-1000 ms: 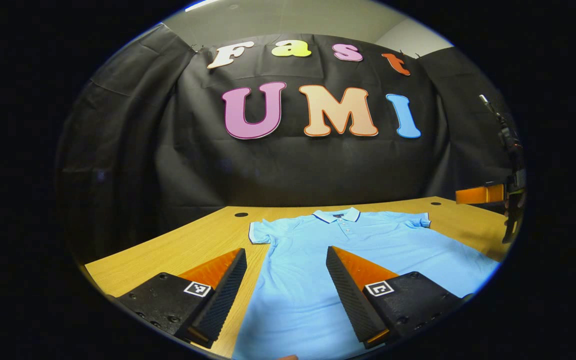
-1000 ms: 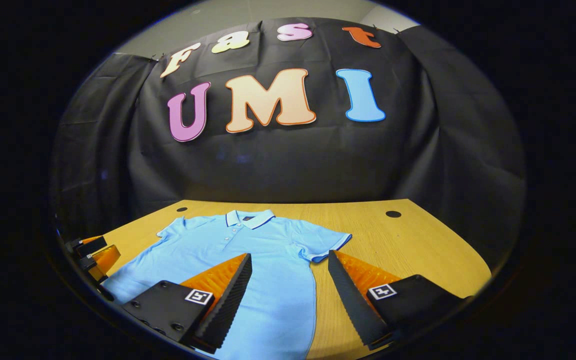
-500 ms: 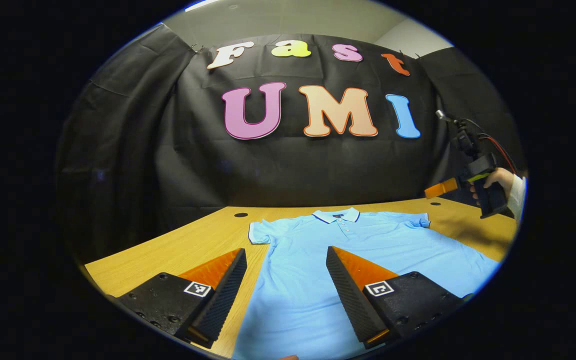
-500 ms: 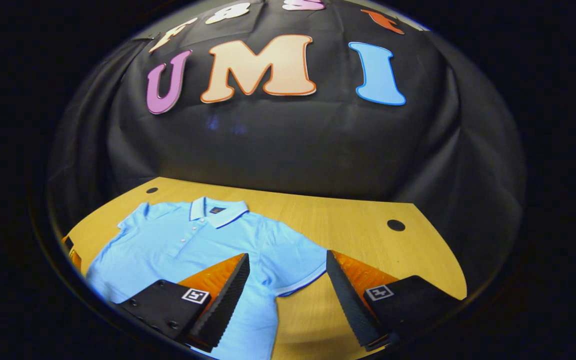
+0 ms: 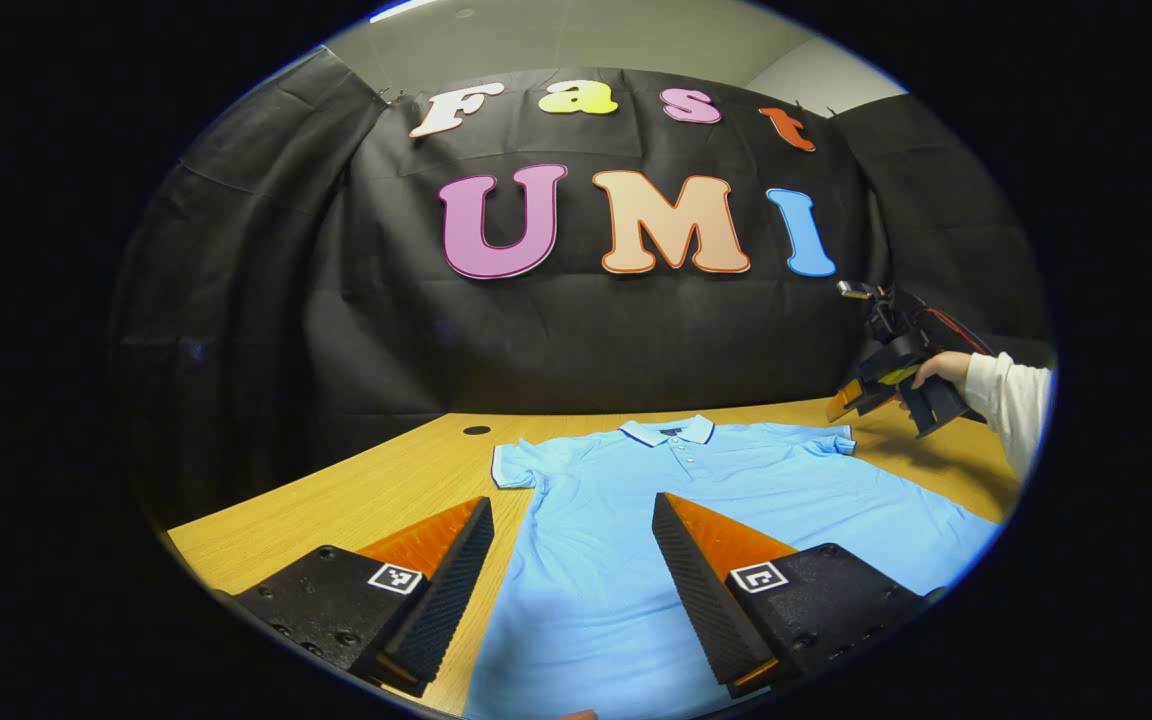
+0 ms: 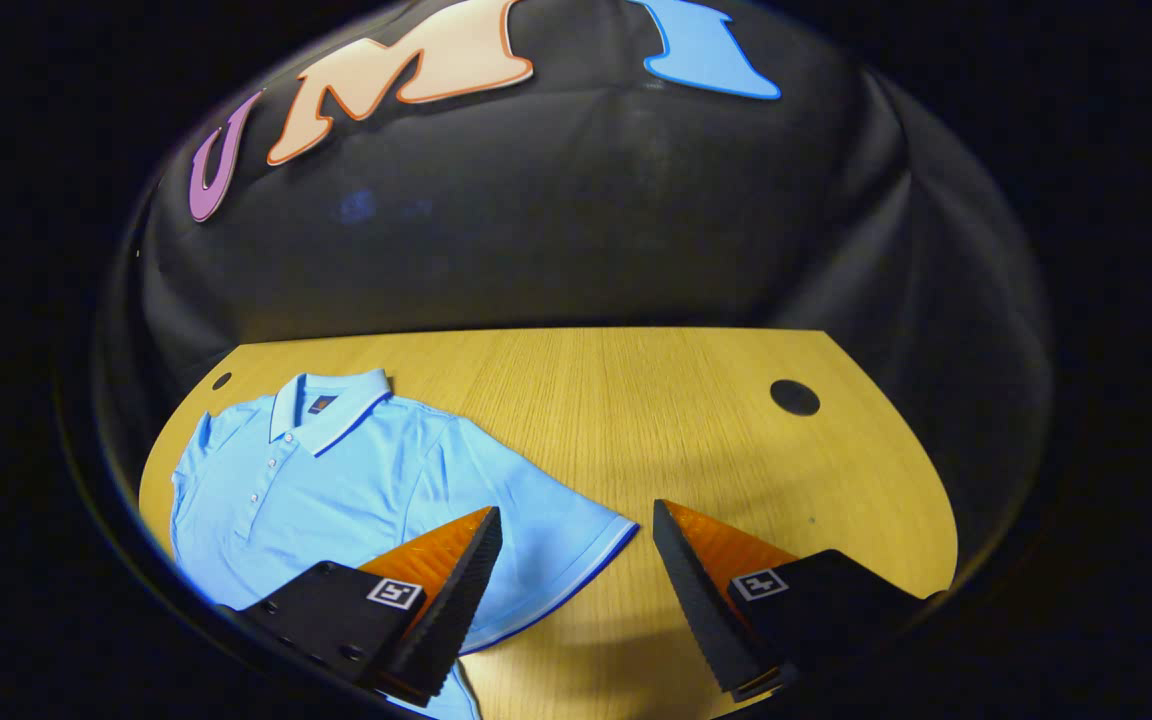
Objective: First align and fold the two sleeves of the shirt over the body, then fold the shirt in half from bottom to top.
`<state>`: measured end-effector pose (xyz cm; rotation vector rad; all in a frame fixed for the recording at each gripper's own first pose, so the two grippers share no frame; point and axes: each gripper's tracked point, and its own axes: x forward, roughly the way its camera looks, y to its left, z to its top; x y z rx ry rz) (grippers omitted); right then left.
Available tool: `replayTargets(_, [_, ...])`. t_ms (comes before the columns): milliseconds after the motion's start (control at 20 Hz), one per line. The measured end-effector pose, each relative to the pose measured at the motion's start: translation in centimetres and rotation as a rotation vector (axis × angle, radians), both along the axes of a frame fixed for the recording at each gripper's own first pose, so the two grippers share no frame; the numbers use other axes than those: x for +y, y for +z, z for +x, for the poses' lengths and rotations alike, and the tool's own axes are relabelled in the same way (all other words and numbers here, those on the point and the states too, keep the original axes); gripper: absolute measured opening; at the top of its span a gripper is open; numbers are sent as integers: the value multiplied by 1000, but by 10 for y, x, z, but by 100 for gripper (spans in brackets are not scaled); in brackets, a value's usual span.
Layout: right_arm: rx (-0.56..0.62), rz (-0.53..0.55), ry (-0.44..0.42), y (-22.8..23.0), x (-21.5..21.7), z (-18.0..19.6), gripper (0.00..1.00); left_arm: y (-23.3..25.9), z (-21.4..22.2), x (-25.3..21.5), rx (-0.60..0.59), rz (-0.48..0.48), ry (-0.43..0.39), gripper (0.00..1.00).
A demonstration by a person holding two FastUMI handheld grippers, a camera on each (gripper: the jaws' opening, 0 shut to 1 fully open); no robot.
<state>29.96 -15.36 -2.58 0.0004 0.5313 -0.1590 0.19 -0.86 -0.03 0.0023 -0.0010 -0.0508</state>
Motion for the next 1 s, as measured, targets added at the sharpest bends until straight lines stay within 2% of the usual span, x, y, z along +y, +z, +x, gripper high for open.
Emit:
replayTargets(50, [12, 8, -3, -6, -2, 1, 92, 0, 1, 0, 1, 1, -2, 95])
replayTargets(150, [18, 9, -4, -13, -5, 4, 95, 1, 1, 0, 1, 2, -3, 95])
replayTargets(350, [13, 0, -8, -19, -10, 10, 95, 0, 2, -1, 2, 3, -3, 95])
replayTargets(450, [10, -11, -14, -18, -12, 11, 85, 0, 1, 0, 3, 4, -3, 95])
replayTargets(500, [11, -5, -11, -18, -11, 12, 85, -2, 0, 0, 3, 4, -3, 95])
replayTargets(550, [9, -8, -11, -19, -11, 11, 71, -2, -1, -1, 3, 4, -3, 95])
replayTargets(650, [8, -5, 9, -19, -4, 11, 58, 0, 0, -1, 2, 4, -3, 95])
replayTargets(700, [4, -13, 20, -18, -2, 12, 44, -1, 0, 0, 2, 4, -3, 96])
replayTargets(800, [5, -24, 29, -20, 3, 13, 26, -1, 1, 0, 3, 3, -3, 95])
replayTargets(850, [2, -30, 22, -21, 2, 16, 11, 0, 1, 0, 2, 3, -3, 95])
replayTargets(1000, [11, 26, 18, -17, 12, 10, 4, 0, 1, 0, 0, 2, -4, 96])
